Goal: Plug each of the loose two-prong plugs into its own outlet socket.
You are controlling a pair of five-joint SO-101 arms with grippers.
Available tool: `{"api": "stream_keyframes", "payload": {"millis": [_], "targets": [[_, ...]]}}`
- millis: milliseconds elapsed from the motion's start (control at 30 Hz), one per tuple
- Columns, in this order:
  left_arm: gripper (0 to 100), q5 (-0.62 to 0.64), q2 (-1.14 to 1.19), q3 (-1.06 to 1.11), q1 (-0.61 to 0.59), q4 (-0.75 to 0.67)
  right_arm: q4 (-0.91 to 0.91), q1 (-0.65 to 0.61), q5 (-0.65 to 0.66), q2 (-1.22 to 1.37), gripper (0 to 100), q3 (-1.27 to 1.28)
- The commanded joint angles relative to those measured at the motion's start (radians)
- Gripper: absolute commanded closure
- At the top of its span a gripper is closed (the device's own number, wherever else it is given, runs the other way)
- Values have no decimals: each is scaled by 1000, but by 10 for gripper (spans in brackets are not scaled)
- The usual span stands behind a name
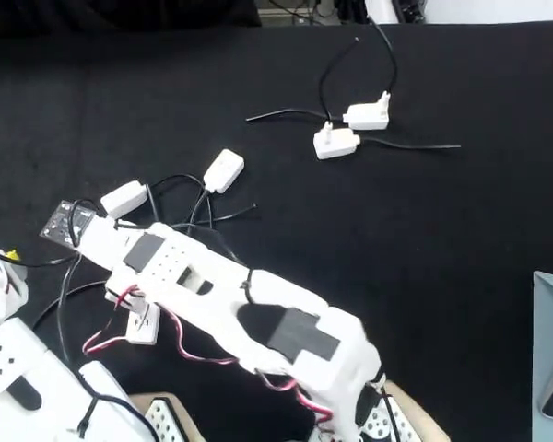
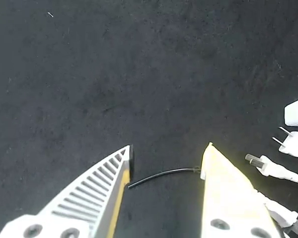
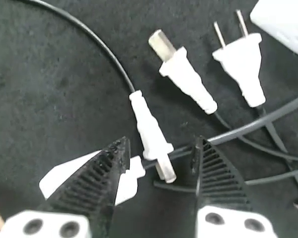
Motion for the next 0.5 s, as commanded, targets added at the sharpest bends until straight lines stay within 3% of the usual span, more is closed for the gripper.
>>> {"api": "stream_keyframes", "payload": {"millis": [0, 267, 467], "targets": [[766, -8, -6, -12, -8, -6, 0, -9, 5, 58, 829, -108], [766, -8, -6, -7, -8, -6, 6, 25, 6, 147, 986, -200], [766, -8, -6, -12, -8, -6, 109, 77, 8, 88, 987, -237]]}}
